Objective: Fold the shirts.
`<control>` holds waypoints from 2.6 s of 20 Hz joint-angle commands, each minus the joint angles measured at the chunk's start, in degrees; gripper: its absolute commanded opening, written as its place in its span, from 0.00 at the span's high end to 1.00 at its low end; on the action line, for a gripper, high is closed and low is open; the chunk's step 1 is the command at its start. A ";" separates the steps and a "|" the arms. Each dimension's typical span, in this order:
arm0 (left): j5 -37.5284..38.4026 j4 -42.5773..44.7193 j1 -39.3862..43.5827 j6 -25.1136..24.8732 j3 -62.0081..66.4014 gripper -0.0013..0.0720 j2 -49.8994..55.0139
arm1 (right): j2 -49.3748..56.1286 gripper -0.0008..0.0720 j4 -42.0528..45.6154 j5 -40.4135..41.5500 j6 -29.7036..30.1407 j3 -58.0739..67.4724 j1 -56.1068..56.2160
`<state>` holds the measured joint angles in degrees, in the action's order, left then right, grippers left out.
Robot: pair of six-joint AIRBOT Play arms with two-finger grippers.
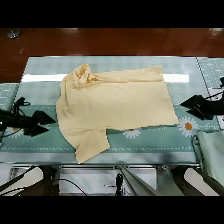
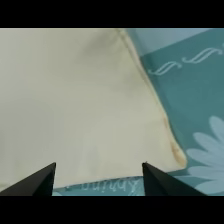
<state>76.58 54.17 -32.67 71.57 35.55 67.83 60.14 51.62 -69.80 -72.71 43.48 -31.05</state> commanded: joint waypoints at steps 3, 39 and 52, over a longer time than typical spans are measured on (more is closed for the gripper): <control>-4.90 -15.17 -2.93 -9.44 -14.40 0.02 -3.93 | -6.86 0.14 -8.20 0.26 4.44 -9.57 -0.87; -11.41 -17.84 8.15 -10.88 -13.97 0.95 -3.96 | 16.94 0.95 -1.77 9.29 1.40 -1.25 9.62; -9.88 -31.36 9.35 -3.78 57.51 0.95 -5.92 | 11.98 0.96 11.04 -11.43 -15.74 81.02 17.18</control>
<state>67.57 20.47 -23.42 63.53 73.60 62.15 73.30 58.98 -75.16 -84.51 106.21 -14.46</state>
